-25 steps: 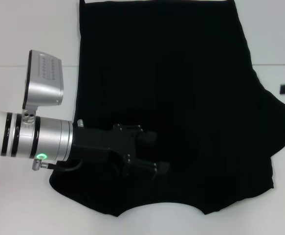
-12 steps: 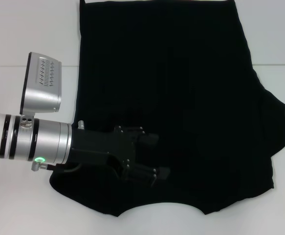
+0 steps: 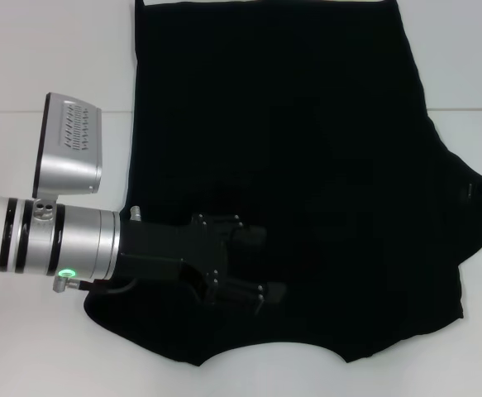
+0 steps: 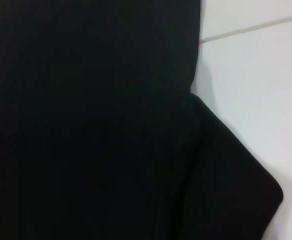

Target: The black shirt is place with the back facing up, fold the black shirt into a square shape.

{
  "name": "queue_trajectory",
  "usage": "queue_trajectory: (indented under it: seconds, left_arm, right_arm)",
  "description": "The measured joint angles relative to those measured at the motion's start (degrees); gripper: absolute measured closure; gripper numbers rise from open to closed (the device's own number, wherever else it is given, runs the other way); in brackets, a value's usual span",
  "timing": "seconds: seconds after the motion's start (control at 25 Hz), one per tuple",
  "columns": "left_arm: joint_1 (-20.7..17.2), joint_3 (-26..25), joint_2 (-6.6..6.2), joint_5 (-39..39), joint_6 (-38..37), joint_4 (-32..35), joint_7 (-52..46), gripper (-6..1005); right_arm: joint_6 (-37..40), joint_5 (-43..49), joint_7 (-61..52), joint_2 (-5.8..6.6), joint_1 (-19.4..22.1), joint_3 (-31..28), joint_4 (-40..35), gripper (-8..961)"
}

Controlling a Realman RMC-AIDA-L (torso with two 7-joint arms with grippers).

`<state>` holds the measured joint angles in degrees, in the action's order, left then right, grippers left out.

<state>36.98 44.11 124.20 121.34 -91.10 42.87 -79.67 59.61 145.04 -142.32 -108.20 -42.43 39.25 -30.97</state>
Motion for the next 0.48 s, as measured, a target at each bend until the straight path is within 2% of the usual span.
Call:
queue_trajectory:
  seconds: [0.28, 0.44, 0.48]
  left_arm:
    - [-0.07, 0.01, 0.02, -0.05, 0.16, -0.08, 0.30, 78]
    - [-0.07, -0.26, 0.03, -0.05, 0.26, -0.14, 0.30, 78]
    - [-0.07, -0.32, 0.02, -0.05, 0.26, -0.15, 0.30, 78]
  right_arm:
    - [-2.52, 0.04, 0.15, -0.26, -0.23, 0.82, 2.05, 149]
    - [-4.60, 0.07, 0.21, -1.04, -0.31, 0.91, 2.81, 158]
    - [-4.87, 0.06, 0.21, -1.24, -0.34, 0.92, 2.77, 201]
